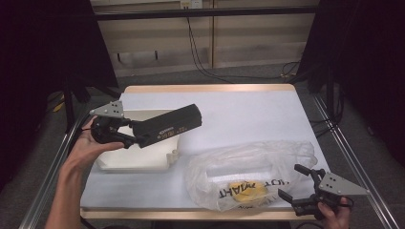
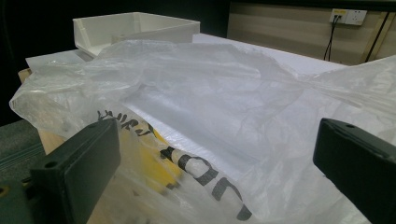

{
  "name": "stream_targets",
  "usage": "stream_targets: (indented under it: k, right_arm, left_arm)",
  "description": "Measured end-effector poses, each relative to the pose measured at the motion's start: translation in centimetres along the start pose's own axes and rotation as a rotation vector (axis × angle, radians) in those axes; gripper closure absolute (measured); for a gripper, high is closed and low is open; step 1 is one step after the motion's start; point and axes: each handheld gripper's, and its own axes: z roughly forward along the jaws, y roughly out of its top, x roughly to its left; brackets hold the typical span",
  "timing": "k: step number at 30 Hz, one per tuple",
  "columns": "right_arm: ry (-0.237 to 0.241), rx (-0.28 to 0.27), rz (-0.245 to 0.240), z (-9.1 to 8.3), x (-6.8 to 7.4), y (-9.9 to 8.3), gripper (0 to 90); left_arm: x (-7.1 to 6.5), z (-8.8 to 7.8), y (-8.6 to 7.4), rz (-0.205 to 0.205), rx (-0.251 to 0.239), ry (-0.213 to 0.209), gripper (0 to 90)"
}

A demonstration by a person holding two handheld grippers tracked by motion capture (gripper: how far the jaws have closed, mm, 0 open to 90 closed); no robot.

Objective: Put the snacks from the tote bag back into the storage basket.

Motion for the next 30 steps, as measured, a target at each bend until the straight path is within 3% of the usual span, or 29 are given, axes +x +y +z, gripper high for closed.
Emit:
stream_targets:
  k: [13, 30]
  right_arm:
    - [-0.001, 0.001, -0.003, 0.1, 0.0, 0.0, 0.4]
    - [-0.004, 0.006, -0.001, 0.1, 0.0, 0.0, 0.3]
  left_arm:
    - [2.4, -1.6, -2.9, -0.049, 0.005, 0.032, 43.3]
    - [5.2, -1.2, -6.0, -0.073, 0.048, 0.077, 43.5]
